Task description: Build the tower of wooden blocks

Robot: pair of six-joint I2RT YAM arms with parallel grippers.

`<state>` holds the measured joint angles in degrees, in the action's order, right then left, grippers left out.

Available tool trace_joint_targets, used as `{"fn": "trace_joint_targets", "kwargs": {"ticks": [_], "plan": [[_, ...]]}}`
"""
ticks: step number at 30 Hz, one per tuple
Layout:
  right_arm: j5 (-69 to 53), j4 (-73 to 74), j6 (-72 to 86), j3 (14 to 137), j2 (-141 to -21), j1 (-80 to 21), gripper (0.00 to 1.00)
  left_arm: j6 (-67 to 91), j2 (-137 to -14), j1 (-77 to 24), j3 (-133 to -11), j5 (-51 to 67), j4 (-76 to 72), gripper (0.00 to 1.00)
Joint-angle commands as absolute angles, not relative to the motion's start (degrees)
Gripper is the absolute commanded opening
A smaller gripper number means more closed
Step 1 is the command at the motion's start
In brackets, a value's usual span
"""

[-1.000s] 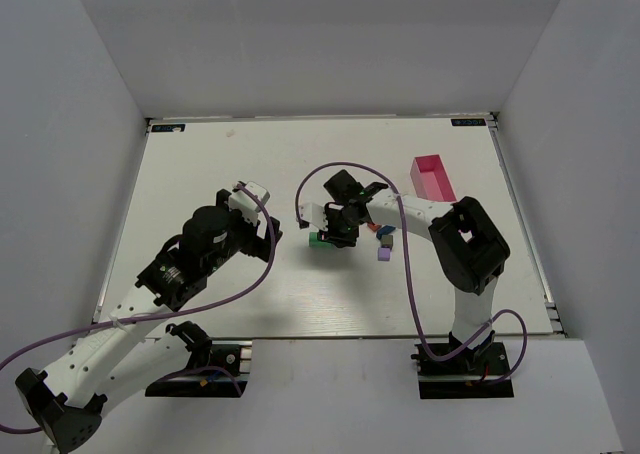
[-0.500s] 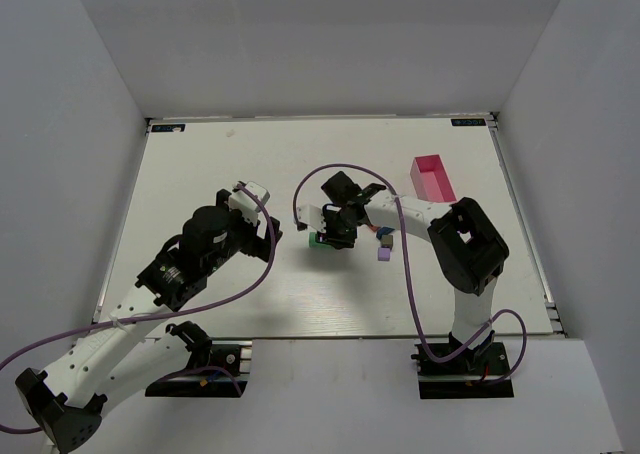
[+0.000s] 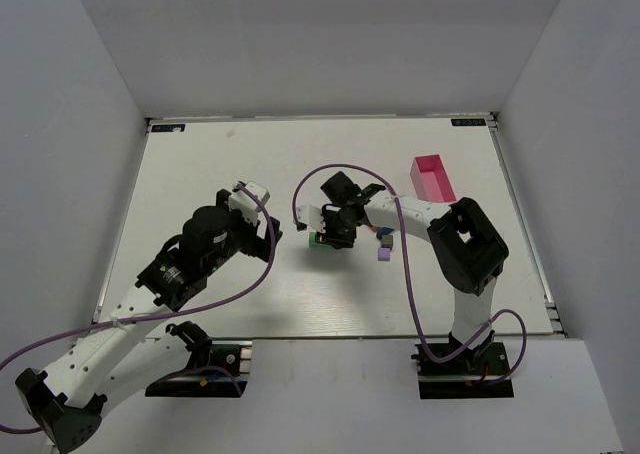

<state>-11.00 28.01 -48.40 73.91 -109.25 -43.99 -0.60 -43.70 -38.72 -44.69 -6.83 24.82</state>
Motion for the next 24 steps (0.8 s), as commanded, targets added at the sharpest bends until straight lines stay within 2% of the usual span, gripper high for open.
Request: {"fn": "trace_joint_targets", "kwargs": {"ticks": [1,12,16,19,21,22,24], "plan": [[-11.2,27.0,-48.0,74.7,-110.7,-44.1,0.32,-0.7,-42.9,-38.4,-44.7,-6.6,24.2,1.0],[-11.3,26.7,-47.5,74.8,-110.8,-44.2,0.36,-0.7,-42.9,-38.4,-44.7,-6.6,24.2,1.0],[-11.3,26.6,-47.6,74.6,-110.9,-44.2,0.44,-0.7,-42.9,-38.4,-44.7,-6.6,24.2,1.0],[-10.9,26.5,-47.5,74.4,-111.1,-44.2,0.61,-0.7,-42.9,-38.4,-44.7,-6.6,24.2,1.0],[-10.8,26.6,-47.6,74.2,-110.8,-44.0,0.86,-0.7,-42.9,-38.4,-44.7,-6.6,24.2,1.0],[-11.0,26.6,-47.5,74.3,-110.7,-43.9,0.9,-0.7,-42.9,-38.4,-44.7,-6.6,24.2,1.0],[-11.0,26.4,-47.1,74.1,-110.3,-43.9,0.9,-0.7,-42.9,-38.4,-44.7,-6.6,24.2,1.0]]}}
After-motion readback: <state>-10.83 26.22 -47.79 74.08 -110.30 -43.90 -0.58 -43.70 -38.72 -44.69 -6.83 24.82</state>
